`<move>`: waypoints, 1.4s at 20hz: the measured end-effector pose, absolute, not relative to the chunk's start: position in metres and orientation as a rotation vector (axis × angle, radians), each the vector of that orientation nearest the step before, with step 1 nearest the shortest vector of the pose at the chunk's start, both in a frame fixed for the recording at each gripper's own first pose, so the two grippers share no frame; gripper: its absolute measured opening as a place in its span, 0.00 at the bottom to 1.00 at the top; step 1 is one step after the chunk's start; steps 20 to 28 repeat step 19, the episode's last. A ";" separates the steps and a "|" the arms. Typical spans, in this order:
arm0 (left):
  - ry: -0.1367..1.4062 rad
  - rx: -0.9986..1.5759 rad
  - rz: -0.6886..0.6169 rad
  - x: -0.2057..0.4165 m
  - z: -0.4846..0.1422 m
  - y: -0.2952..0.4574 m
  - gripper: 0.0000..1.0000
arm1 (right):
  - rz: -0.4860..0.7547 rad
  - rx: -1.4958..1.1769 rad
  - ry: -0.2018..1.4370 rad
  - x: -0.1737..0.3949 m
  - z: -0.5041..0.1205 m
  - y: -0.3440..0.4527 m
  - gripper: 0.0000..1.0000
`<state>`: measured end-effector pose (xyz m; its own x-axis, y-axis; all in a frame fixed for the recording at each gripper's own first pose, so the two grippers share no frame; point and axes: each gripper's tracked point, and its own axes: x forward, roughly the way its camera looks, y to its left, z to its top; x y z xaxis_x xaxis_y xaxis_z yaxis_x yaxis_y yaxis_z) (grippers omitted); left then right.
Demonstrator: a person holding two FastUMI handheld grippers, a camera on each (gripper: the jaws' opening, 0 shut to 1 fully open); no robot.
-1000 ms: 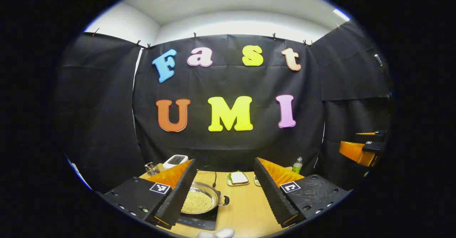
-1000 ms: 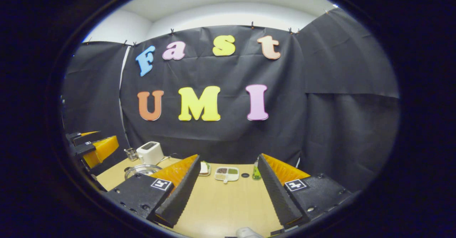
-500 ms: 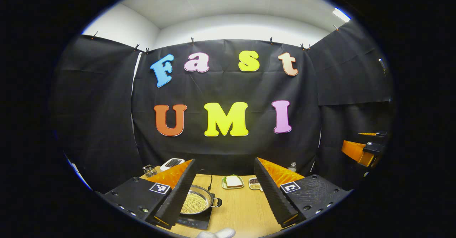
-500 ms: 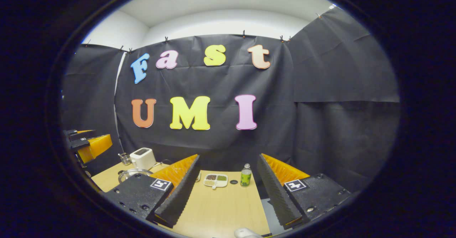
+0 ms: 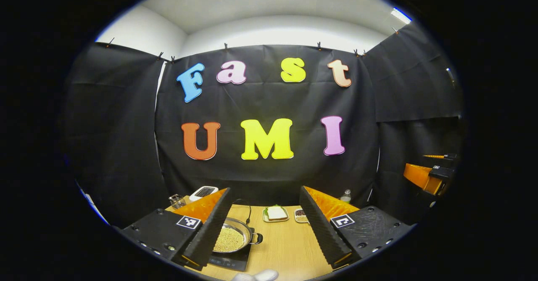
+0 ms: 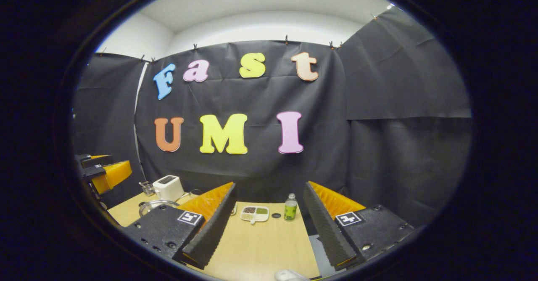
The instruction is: First push the handle of the pot to place it horizontally, then grasp the pot with both hands and set it on the induction cooktop.
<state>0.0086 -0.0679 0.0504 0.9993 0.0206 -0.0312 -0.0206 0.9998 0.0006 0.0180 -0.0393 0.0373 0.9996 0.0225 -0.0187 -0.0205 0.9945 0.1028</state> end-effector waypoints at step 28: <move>0.051 -0.009 0.029 0.025 0.043 -0.077 0.96 | 0.040 0.081 0.037 0.035 0.034 -0.047 1.00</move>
